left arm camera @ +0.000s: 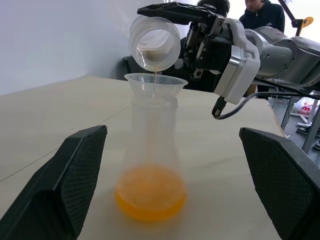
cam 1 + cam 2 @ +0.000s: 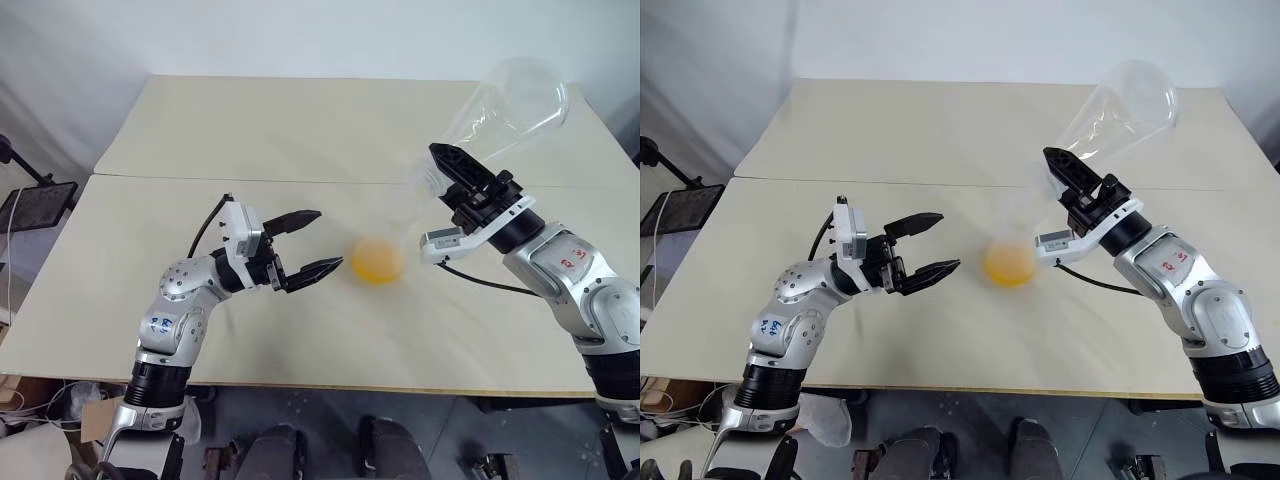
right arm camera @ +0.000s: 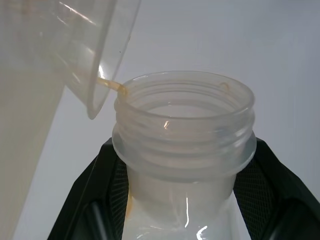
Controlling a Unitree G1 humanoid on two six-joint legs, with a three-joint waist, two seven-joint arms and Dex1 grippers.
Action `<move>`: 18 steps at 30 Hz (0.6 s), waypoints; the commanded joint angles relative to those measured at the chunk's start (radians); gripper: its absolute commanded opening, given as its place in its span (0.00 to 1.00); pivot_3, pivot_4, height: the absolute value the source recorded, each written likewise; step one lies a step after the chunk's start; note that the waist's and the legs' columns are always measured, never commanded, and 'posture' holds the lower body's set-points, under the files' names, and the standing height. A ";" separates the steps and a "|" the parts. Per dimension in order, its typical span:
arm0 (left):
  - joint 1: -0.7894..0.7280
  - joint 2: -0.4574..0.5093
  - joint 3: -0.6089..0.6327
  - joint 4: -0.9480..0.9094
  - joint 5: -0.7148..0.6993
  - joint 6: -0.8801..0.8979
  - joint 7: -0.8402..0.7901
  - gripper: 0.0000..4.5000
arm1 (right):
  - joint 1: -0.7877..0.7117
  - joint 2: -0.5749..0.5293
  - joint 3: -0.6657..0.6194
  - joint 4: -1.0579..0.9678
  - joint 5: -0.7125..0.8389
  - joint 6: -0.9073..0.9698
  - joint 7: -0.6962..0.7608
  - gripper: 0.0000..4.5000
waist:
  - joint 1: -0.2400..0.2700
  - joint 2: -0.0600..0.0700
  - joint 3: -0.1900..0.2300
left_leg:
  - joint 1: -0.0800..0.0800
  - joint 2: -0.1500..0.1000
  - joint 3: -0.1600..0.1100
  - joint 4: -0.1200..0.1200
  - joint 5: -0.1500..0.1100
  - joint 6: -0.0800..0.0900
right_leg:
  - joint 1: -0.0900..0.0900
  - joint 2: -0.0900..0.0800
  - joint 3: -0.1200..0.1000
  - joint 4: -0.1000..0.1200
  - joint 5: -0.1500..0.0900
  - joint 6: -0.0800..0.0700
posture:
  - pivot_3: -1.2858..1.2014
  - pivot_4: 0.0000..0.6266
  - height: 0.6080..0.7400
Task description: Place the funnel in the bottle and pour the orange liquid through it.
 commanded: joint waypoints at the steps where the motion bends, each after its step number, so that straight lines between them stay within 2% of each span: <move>1: -0.004 -0.003 0.004 -0.020 -0.003 -0.020 0.000 1.00 | -0.003 -0.013 -0.033 -0.040 0.020 0.014 -0.008 0.54 | 0.000 0.000 0.000 | 0.000 0.000 0.000 0.000 0.000 0.000 | 0.000 0.000 0.000 0.000 0.000 0.000 | 0.52 0.24 1.00; 9: -0.003 0.003 0.005 -0.021 -0.004 -0.015 -0.003 1.00 | 0.035 0.021 -0.064 -0.089 0.164 0.039 0.051 0.54 | 0.000 0.000 0.000 | 0.000 0.000 0.000 0.000 0.000 0.000 | 0.000 0.000 0.000 0.000 0.000 0.000 | 0.52 0.24 1.00; 13: -0.004 0.007 0.006 -0.019 -0.004 -0.013 -0.008 1.00 | 0.055 0.076 -0.107 -0.129 0.278 0.109 0.101 0.54 | 0.001 0.000 0.000 | 0.000 0.000 0.000 0.000 0.000 0.000 | 0.000 0.000 0.000 0.000 0.000 0.000 | 0.52 0.24 1.00; 16: -0.008 0.011 0.007 -0.017 -0.003 -0.012 -0.011 1.00 | 0.068 0.145 -0.162 -0.162 0.433 0.215 0.171 0.54 | 0.001 0.000 0.000 | 0.000 0.000 0.000 0.000 0.000 0.000 | 0.001 0.000 0.000 0.000 0.000 0.000 | 0.52 0.24 1.00; 18: -0.012 0.014 0.009 -0.014 -0.003 -0.013 -0.013 1.00 | 0.069 0.231 -0.222 -0.178 0.583 0.382 0.236 0.54 | 0.002 0.000 0.000 | 0.000 0.000 -0.001 0.001 0.000 0.000 | 0.001 0.000 0.000 0.000 0.000 0.000 | 0.52 0.24 1.00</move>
